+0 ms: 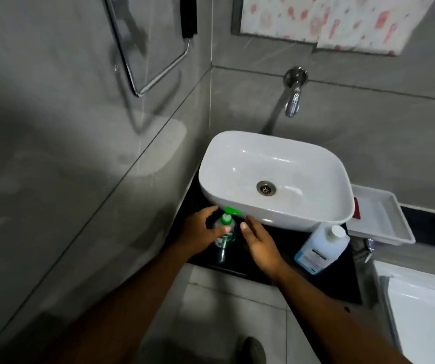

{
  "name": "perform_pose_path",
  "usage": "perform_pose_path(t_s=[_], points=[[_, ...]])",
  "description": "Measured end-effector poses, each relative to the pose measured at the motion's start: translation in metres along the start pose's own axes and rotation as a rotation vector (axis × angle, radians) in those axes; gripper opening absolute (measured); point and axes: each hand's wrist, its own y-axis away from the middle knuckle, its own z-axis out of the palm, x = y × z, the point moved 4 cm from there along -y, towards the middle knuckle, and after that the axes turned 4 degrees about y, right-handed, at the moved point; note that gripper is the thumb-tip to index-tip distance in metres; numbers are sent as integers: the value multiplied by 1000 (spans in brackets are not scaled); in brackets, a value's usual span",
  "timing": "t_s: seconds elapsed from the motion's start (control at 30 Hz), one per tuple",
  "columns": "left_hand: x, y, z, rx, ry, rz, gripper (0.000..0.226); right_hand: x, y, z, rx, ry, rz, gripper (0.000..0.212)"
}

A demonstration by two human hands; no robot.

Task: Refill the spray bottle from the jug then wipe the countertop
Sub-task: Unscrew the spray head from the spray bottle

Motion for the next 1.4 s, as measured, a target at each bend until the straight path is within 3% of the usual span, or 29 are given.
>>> perform_pose_path(t_s=[0.23,0.4,0.5,0.7,0.87,0.97,1.03,1.17,1.23,1.33,1.4], points=[[13,-10,17,-57,-113,94,29,19,-30,19,-148,213,-88,72],[16,-11,20,-32,-175,73,27,27,-44,21,-105,322,-141,41],[15,-10,27,-5,-257,150,22,30,-42,12,-119,329,-135,35],[24,-7,65,69,-343,225,33,40,-26,-20,-56,284,-143,32],[15,-4,77,196,-188,-3,55,43,-18,-27,-59,311,-179,32],[12,-6,85,37,-82,9,76,44,-20,-28,-42,265,-178,35],[11,-4,87,-23,22,24,71,45,-21,-30,-14,216,-156,33],[0,9,75,171,134,-21,29,46,-20,-30,-18,144,-122,35],[-1,13,72,200,206,-39,35,45,-19,-28,-17,162,-136,37],[8,10,78,105,185,-38,60,46,-18,-26,-21,206,-174,37],[12,8,82,84,165,-35,55,47,-18,-26,-23,225,-182,37]])
